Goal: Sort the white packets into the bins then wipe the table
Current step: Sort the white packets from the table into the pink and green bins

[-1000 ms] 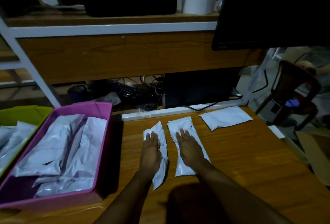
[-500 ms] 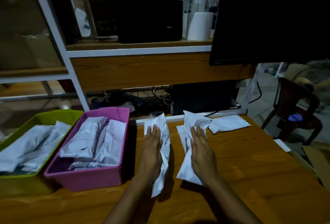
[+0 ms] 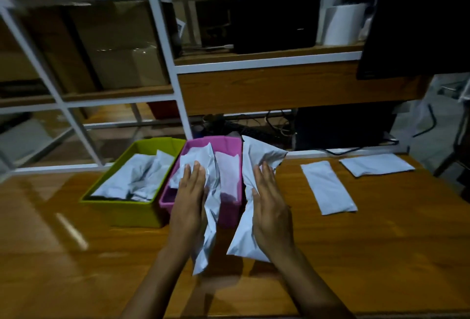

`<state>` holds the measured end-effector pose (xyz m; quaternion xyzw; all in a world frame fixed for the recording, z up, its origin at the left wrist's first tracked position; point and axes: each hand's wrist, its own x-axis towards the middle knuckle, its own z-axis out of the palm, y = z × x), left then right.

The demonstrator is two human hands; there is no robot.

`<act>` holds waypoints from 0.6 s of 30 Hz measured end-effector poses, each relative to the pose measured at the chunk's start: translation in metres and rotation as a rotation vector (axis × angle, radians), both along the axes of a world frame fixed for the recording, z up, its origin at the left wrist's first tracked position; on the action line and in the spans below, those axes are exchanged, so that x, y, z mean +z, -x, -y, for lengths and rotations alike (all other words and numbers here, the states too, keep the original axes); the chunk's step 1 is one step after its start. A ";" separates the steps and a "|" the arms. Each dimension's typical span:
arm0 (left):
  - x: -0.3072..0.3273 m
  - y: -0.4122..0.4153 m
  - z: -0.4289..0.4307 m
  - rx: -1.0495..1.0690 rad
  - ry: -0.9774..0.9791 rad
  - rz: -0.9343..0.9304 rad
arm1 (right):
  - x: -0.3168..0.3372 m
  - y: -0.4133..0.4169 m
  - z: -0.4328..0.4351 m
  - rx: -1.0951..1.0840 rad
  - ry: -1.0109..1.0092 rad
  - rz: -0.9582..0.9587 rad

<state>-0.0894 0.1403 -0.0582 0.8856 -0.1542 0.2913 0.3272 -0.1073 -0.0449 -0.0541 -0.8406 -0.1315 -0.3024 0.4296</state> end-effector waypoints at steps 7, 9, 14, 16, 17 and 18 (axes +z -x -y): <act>0.021 -0.038 -0.125 0.117 -0.067 0.057 | 0.022 -0.043 -0.107 0.072 0.021 0.032; 0.022 -0.056 -0.167 0.145 -0.083 0.041 | 0.027 -0.062 -0.145 0.088 0.001 0.028; 0.023 -0.112 -0.263 0.161 -0.219 -0.013 | 0.032 -0.112 -0.239 0.147 0.019 -0.031; 0.019 -0.139 -0.290 0.144 -0.255 -0.080 | 0.030 -0.136 -0.270 0.156 0.020 -0.123; 0.015 -0.153 -0.299 0.136 -0.288 -0.111 | 0.028 -0.149 -0.284 0.139 0.020 -0.169; 0.009 -0.168 -0.305 0.123 -0.324 -0.152 | 0.024 -0.163 -0.296 0.119 0.036 -0.206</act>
